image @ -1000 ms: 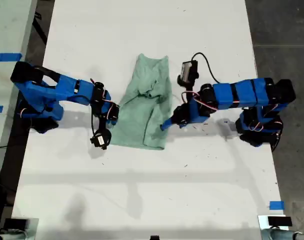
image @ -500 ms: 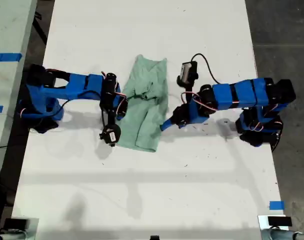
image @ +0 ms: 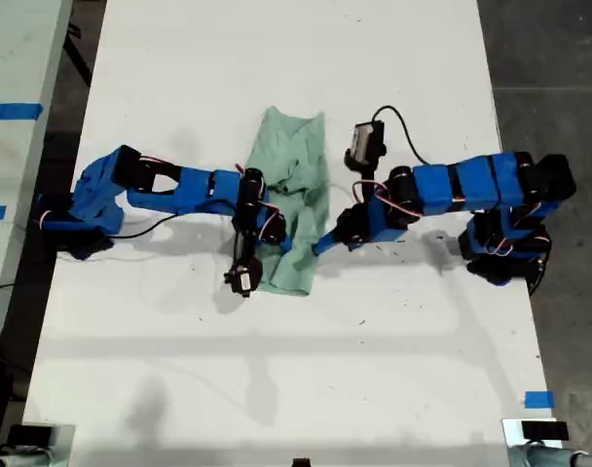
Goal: Fold tshirt
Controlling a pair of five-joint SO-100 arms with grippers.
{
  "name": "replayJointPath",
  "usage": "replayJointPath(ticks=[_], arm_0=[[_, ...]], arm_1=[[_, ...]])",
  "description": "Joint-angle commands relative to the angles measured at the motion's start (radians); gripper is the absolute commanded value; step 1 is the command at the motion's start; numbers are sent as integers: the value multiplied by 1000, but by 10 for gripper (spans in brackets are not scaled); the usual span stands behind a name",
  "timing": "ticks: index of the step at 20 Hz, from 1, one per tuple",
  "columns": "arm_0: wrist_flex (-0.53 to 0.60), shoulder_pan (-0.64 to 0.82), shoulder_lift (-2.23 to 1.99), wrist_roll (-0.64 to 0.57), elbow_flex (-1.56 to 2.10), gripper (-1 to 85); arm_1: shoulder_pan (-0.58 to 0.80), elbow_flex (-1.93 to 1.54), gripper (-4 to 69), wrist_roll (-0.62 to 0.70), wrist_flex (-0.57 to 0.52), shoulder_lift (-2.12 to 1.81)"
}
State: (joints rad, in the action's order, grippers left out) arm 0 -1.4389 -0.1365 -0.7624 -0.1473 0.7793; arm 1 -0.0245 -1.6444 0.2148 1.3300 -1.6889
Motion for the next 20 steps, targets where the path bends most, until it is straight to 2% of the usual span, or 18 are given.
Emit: replayJointPath(ticks=[1, 4, 8, 10, 13, 17, 20], arm_0=[[-127, -9, -140, 11, -41, 276], [-342, -37, -333, 67, -5, 274], [-505, -100, -537, 141, 74, 275], [-453, -126, -660, 184, 256, 269], [-163, -133, -884, 204, 640, 238], [-147, -126, -755, 189, 594, 245], [-51, -120, -632, 144, 571, 250]], arm_1=[[-17, -2, 271, -12, -17, -75], [-18, -15, 271, -14, -18, -84], [-28, -11, 272, -21, -6, -92], [-41, 6, 274, -37, -8, -83], [-58, 117, 282, -34, 5, 12], [-67, 302, 287, -11, 18, 204], [-61, 456, 288, 17, 18, 376]])
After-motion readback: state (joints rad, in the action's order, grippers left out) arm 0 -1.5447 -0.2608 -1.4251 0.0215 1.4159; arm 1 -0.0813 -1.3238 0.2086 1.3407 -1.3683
